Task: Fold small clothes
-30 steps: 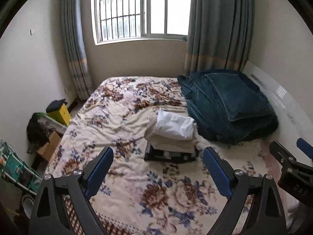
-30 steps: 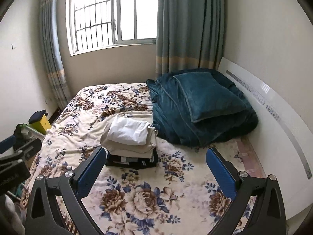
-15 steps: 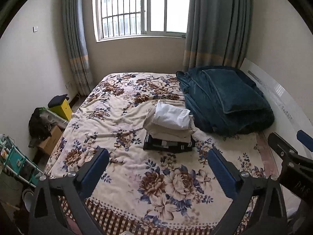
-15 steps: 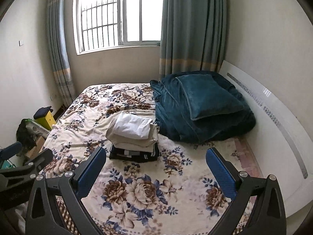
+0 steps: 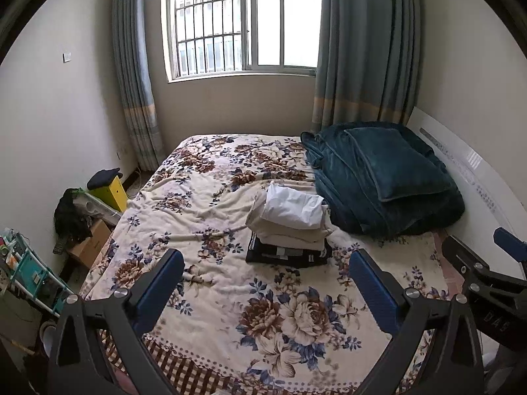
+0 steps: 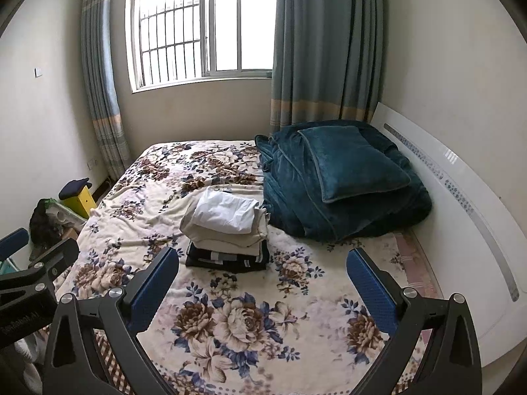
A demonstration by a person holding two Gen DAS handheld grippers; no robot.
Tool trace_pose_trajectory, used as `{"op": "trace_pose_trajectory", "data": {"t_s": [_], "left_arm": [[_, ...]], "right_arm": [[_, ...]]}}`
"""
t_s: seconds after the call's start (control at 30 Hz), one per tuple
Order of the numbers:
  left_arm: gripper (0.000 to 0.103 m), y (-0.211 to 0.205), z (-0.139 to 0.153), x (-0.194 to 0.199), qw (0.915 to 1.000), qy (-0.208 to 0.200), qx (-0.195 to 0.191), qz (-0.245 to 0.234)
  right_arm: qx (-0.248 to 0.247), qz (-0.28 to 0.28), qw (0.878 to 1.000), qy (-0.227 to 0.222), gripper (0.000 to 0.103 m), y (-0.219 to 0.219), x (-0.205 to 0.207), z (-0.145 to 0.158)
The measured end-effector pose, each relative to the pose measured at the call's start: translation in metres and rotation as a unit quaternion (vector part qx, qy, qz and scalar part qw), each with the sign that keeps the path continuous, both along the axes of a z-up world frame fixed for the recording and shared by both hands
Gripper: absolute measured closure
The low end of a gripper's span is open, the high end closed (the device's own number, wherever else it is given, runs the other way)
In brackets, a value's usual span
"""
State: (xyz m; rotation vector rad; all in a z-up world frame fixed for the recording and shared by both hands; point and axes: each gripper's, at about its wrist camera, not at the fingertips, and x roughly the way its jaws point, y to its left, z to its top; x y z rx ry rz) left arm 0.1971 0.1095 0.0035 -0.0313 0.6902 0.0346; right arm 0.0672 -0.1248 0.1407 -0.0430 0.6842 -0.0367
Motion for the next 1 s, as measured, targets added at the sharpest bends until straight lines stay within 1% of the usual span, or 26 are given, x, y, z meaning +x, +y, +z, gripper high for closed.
{"op": "trace_pose_trajectory", "data": {"t_s": [0.43,0.53,1.0], "left_arm": [[0.0,0.0031,0.0034,-0.0011,1.0,-0.001,0.002,0.007],[0.0,0.0054,0.0054,-0.001,1.0,-0.001,-0.003,0.009],[0.0,0.005,0.0056,0.0,0.9999,0.0,-0.002,0.01]], "right_arm": [[0.002,0.009,1.0,-0.001,0.0,0.0025,0.003,0.0002],[0.003,0.009,1.0,0.003,0.0,0.0034,0.0051,-0.0001],[0.003,0.005,1.0,0.001,0.0,0.0031,0.0073,-0.0029]]}}
